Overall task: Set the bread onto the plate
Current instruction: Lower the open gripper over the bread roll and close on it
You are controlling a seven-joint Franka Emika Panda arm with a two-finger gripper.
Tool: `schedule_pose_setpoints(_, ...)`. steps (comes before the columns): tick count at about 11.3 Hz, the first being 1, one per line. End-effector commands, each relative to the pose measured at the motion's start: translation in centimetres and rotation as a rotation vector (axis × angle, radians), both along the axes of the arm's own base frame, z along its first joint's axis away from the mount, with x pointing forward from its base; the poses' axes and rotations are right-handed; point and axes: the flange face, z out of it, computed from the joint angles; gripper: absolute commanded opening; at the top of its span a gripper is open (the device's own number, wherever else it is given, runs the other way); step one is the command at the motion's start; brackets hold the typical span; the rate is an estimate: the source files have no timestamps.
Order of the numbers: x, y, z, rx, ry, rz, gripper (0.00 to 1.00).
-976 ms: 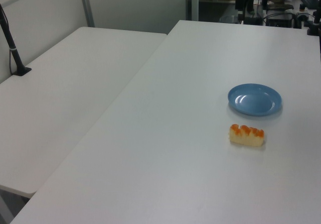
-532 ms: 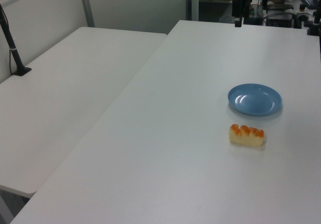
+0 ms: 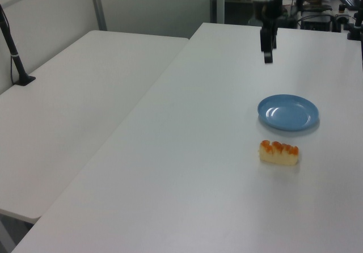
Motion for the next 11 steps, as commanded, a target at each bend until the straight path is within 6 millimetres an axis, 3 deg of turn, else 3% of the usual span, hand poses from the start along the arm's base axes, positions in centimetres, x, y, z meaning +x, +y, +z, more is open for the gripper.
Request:
schedule_pose_setpoints(1,-3.1,7.5,-5.9,0.001,0.002,0.029,1.00)
schedule_pose_setpoints(4,-3.0,11.3,-12.1,-0.013,-0.001,0.049,1.00)
schedule_pose_setpoints(9,-5.7,13.3,-20.2,-0.067,0.074,0.117,1.00)
schedule_pose_setpoints(10,-5.9,13.3,-21.0,-0.072,0.079,0.120,0.91)
schedule_pose_setpoints(11,-6.4,13.4,-21.6,-0.083,0.084,0.134,0.73)
